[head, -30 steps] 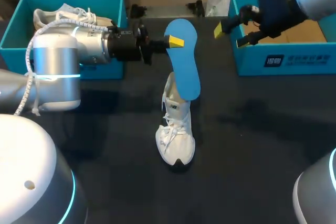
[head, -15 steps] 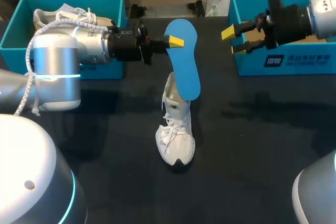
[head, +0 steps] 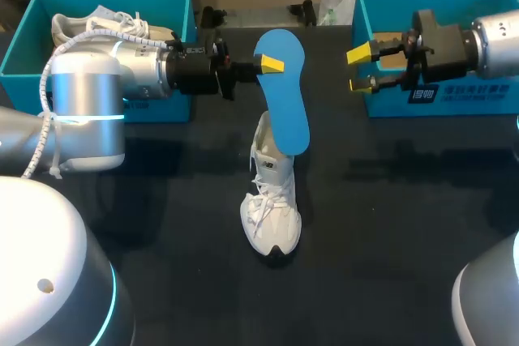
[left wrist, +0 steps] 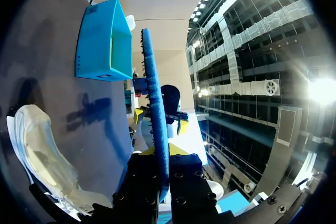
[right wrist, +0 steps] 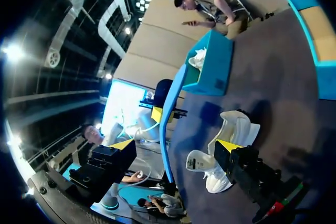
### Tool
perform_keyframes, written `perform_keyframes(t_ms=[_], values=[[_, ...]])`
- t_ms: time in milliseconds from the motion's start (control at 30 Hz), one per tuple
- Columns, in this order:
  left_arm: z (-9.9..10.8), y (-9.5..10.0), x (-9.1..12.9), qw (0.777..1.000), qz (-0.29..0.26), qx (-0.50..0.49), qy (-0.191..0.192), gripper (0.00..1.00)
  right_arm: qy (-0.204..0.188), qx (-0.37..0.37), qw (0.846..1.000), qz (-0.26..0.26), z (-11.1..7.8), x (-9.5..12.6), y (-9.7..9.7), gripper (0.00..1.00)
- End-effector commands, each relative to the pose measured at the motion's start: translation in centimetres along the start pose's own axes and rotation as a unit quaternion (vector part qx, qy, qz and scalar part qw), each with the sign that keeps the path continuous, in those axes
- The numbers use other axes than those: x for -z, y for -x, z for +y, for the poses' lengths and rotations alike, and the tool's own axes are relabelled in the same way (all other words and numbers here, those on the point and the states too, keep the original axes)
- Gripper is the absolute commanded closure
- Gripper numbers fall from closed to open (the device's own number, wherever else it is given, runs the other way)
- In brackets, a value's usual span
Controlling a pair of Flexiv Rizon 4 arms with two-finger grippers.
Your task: Take the shoe out of the shoebox, open the shoe tongue, remove and reinsert the insole, then place the shoe into the shoebox
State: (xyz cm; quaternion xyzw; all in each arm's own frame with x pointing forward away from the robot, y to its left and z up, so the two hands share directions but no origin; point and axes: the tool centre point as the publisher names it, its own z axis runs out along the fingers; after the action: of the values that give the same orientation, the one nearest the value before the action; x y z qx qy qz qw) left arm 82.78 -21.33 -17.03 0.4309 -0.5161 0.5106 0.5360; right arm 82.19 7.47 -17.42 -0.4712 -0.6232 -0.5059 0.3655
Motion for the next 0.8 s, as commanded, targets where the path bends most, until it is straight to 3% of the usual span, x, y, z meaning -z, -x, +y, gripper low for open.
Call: perform_keyframes(t_ms=[33,800], values=[[-0.07,0.03,-0.06,1.000,0.000,0.000,0.001,1.00,-0.009,-0.014,1.000,0.005,0.30,-0.31,0.26,0.00],[-0.07,0.03,-0.06,1.000,0.000,0.000,0.001,1.00,-0.007,-0.036,0.999,0.000,-0.10,-0.40,0.87,0.00]])
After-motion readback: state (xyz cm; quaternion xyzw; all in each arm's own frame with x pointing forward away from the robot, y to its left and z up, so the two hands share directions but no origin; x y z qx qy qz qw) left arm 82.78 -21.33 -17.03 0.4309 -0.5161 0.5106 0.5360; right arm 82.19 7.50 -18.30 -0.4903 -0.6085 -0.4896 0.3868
